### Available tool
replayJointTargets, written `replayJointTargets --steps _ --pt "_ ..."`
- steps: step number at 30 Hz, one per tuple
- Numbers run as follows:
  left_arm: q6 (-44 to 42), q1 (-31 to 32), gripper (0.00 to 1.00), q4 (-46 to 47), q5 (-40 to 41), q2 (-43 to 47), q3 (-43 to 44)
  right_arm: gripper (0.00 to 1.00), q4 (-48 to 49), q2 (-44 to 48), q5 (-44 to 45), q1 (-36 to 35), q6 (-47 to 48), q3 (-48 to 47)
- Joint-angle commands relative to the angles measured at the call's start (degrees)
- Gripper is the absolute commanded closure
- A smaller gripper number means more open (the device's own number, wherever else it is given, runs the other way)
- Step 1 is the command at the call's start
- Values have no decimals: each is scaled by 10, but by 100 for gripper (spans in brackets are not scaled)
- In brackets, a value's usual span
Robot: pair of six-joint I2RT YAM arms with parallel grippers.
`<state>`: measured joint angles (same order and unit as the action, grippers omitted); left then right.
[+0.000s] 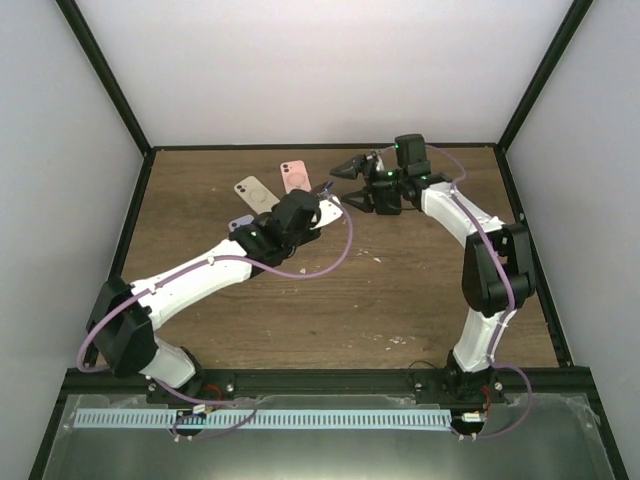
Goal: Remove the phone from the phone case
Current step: Place the phone at the center of the board.
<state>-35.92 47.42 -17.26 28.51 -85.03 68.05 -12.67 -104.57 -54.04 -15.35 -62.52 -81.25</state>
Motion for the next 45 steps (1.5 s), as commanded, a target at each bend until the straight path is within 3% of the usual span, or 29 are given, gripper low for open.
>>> replayJointTargets --steps 1,21,28,31,36,38,41,45 --pt "5 13 100 68 46 -13 10 17 27 -4 -16 -32 -49 7" --pt "-12 48 100 100 76 -37 5 81 66 -13 11 -54 -108 26" --pt "-9 50 100 96 70 -32 2 97 65 -15 16 -55 -93 24" --pt "-6 50 100 94 69 -28 -1 99 65 -16 17 -53 -80 18" --pt "4 49 52 76 49 -1 -15 99 59 -6 17 -49 -52 18" --pt "8 48 37 72 40 18 -26 99 59 0 16 -46 -42 21" --pt "15 46 21 60 21 46 -40 99 61 5 11 -41 -24 23" --pt "32 40 10 32 -1 73 -46 99 60 8 -3 -37 13 21"
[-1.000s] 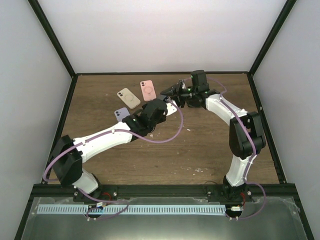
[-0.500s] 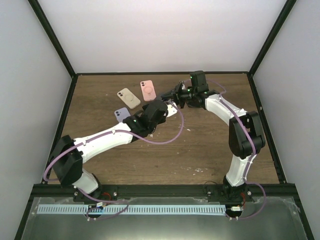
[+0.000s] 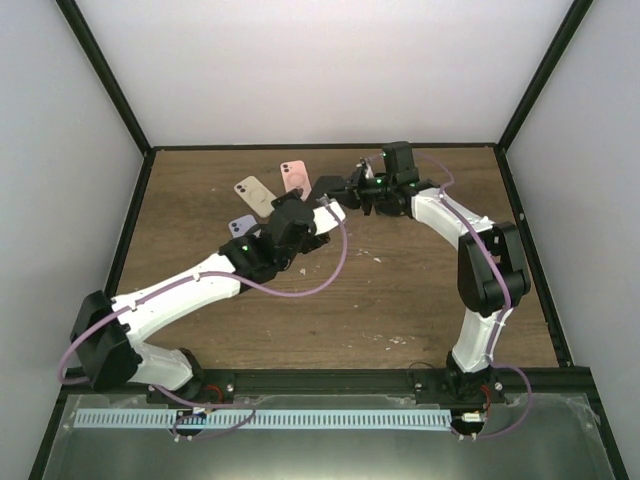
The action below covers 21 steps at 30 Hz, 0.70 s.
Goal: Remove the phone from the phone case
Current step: Place the phone at the center of the board.
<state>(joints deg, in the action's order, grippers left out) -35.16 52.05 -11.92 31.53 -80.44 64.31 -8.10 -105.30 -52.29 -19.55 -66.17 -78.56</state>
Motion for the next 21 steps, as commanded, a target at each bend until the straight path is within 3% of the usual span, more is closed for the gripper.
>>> replayJointTargets --steps 1,7,13,21 --pt "31 -9 8 -32 -42 35 -7 99 12 17 -24 5 64 -6" --pt "92 -69 0 -105 -135 72 13 99 -18 46 -46 18 184 -2" --pt "107 -105 0 -118 -160 100 10 99 -130 97 -41 48 411 7" --pt "116 -121 0 -147 -198 106 18 99 -260 119 -122 133 643 79"
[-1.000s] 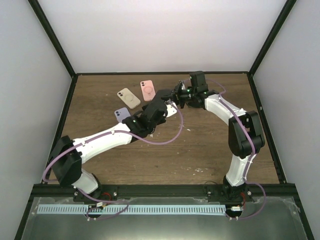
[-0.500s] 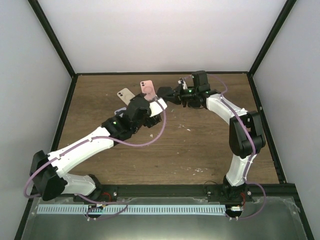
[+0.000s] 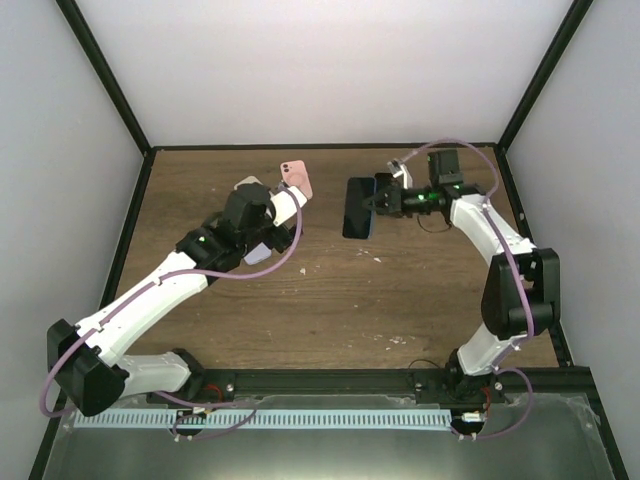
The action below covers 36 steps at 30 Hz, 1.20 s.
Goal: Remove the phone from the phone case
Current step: Place the phone at the center of the board.
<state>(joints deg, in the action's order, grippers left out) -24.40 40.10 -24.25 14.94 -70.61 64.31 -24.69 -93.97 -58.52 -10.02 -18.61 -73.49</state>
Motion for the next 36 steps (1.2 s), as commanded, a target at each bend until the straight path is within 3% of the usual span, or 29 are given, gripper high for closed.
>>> replayJointTargets --steps 1,7,13,36 --pt "8 -1 0 -27 -35 9 19 99 -111 5 -63 47 191 36" --pt "14 -6 0 -37 -57 9 20 99 -160 -20 -80 105 293 78" --pt "20 -6 0 -47 -73 0 31 99 -206 -98 -63 121 364 65" --pt "26 -5 0 -51 -81 -5 35 99 -239 -278 -13 165 401 -74"
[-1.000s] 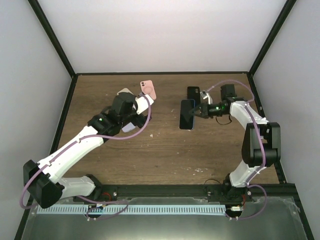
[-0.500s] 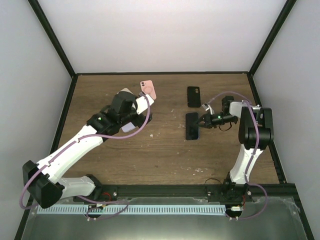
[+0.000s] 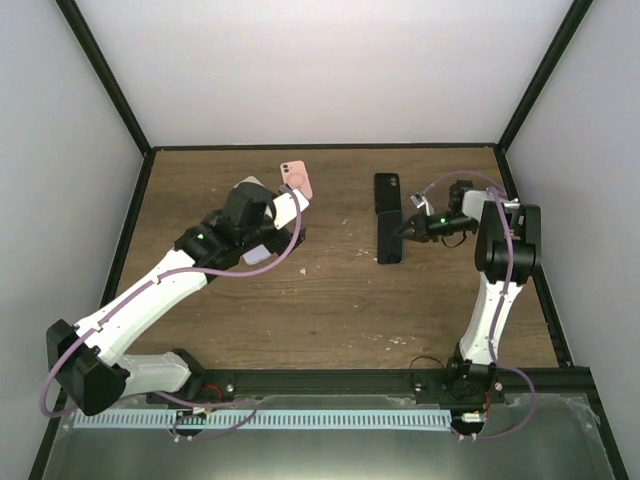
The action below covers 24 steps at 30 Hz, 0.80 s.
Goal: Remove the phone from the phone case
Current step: Place the phone at the center of the board.
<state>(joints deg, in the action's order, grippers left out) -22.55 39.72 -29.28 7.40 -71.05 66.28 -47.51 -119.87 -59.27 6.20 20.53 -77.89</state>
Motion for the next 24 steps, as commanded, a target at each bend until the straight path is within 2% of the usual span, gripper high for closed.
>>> replayJointTargets --steps 1,11,13,24 --pt "7 -2 0 -1 -6 -1 14 99 -10 -22 -1 3 9 -33" --pt "8 -2 0 2 -5 -1 10 95 -11 -51 35 3 5 -60" --pt "8 -2 1 3 -5 -2 9 99 -15 -56 32 3 8 -63" --pt "6 -3 1 4 -4 2 2 99 -115 -71 -16 14 71 -49"
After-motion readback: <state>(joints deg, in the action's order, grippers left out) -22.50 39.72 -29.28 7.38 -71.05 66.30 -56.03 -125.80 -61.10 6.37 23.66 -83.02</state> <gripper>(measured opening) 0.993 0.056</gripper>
